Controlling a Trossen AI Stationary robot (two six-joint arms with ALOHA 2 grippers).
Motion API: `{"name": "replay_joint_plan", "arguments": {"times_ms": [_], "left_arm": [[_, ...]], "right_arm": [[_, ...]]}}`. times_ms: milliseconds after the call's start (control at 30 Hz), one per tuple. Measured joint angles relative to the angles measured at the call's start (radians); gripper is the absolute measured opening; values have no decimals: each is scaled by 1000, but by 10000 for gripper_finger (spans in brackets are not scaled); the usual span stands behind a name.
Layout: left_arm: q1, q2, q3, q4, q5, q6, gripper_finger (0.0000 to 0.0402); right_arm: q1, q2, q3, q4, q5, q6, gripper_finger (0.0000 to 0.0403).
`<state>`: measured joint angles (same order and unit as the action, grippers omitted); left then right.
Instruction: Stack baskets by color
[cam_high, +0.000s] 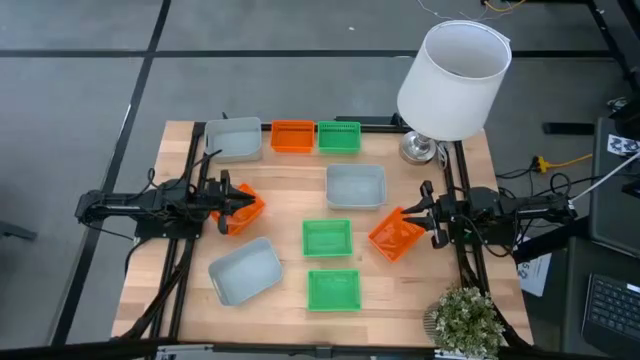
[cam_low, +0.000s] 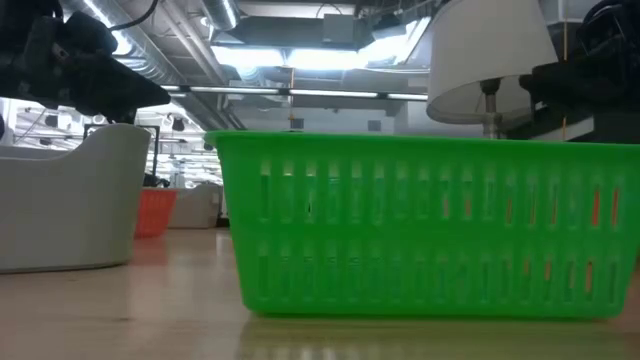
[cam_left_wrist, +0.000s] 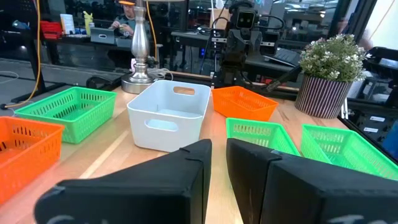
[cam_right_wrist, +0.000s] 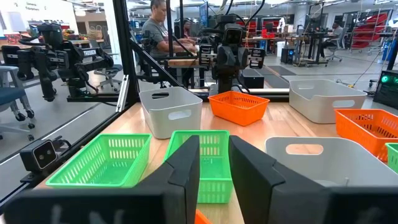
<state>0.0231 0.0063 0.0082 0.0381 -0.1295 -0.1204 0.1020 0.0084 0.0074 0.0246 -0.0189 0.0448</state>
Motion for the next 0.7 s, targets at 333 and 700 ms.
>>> {"name": "replay_joint_plan", "arguments": {"times_ms": [333,700], "left_arm": [[0,0,0,0,0,0,42],[0,0,0,0,0,0,42]], "right_arm": [[0,0,0,0,0,0,87],[0,0,0,15,0,12,87]]}}
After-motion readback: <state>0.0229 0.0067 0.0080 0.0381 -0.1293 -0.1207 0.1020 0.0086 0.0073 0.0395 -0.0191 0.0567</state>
